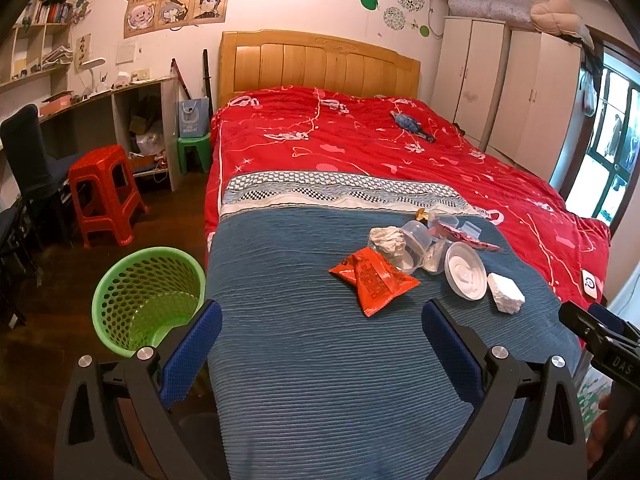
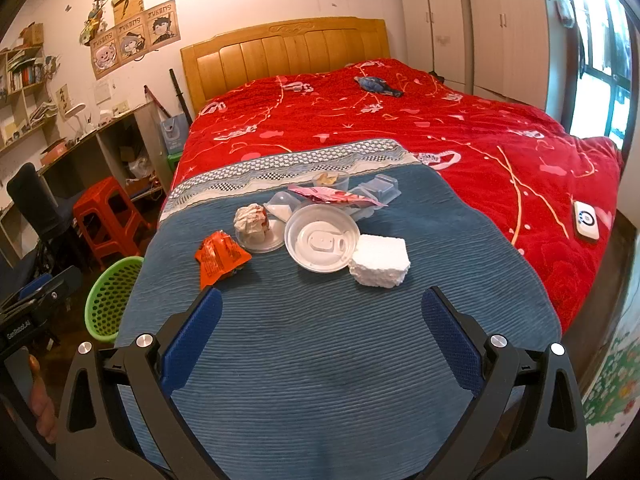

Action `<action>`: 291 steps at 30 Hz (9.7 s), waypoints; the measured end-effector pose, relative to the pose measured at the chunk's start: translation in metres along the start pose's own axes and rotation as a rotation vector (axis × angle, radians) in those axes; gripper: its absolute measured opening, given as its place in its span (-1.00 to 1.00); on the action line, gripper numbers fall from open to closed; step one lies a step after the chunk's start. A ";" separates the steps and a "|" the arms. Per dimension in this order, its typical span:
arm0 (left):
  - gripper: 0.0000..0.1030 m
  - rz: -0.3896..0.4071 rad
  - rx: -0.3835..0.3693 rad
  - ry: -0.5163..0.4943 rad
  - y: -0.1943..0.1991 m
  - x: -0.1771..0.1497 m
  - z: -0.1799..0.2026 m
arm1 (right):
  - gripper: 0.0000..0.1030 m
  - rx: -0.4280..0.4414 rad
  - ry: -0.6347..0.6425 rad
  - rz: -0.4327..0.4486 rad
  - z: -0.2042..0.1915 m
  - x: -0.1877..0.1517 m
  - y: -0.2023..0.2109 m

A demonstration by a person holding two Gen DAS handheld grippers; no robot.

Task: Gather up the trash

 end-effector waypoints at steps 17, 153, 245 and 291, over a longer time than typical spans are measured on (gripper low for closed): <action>0.88 -0.013 0.002 0.012 -0.009 -0.008 -0.001 | 0.91 0.002 0.000 -0.013 -0.004 -0.007 -0.007; -0.51 -0.234 -0.355 -0.020 -0.161 0.022 0.008 | 0.29 0.137 0.103 -0.157 -0.030 0.035 -0.109; 0.53 -0.163 0.022 0.157 -0.131 0.038 -0.134 | 0.82 0.218 0.242 -0.254 -0.070 0.087 -0.178; 0.15 -0.352 -0.349 -0.221 -0.270 0.043 0.102 | 0.29 0.483 0.121 -0.482 0.018 0.083 -0.248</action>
Point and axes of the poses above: each gripper's, at about its wrist camera, not at the fingertips, and y roughly against the way its jaws point, z to its right, x to its top, the point moved 6 cm from there along -y, roughly the way its jaws point
